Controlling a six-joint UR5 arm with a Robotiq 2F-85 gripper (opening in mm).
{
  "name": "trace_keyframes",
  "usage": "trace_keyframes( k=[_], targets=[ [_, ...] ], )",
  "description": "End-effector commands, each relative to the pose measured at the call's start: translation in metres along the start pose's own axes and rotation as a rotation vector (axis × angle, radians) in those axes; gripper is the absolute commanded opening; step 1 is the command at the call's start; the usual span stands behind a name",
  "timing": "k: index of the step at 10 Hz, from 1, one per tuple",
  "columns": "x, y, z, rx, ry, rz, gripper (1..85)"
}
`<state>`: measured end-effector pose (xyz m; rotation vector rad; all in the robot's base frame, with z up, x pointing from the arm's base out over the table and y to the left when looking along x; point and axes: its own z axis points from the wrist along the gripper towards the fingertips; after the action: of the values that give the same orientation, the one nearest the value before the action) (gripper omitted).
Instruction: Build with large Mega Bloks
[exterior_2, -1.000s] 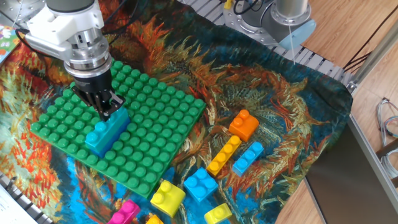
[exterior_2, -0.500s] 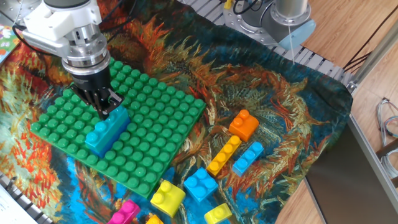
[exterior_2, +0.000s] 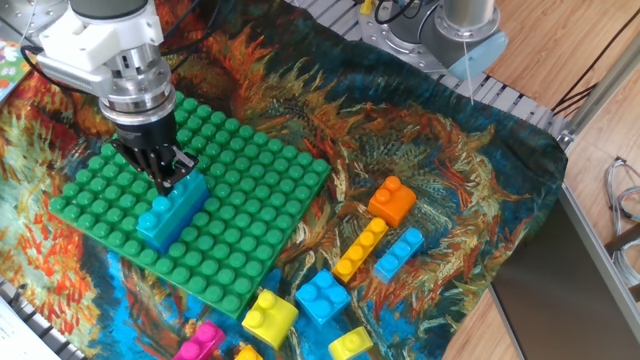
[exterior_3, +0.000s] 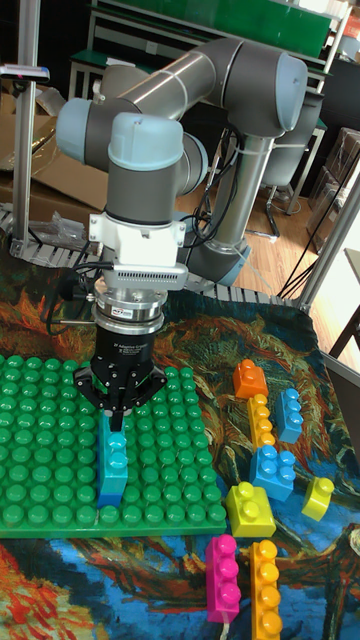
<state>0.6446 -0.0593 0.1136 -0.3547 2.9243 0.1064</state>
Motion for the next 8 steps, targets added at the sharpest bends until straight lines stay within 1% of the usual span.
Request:
trace_keyframes(
  k=[1, 4, 6, 8],
  targets=[
    [-0.002, 0.0, 0.0, -0.009, -0.008, 0.004, 1.3],
    [-0.002, 0.001, -0.002, -0.012, -0.007, 0.003, 1.3],
    [0.002, 0.002, -0.011, -0.023, 0.006, 0.002, 1.3],
    [0.003, 0.003, -0.019, -0.026, 0.01, 0.007, 1.3]
  ],
)
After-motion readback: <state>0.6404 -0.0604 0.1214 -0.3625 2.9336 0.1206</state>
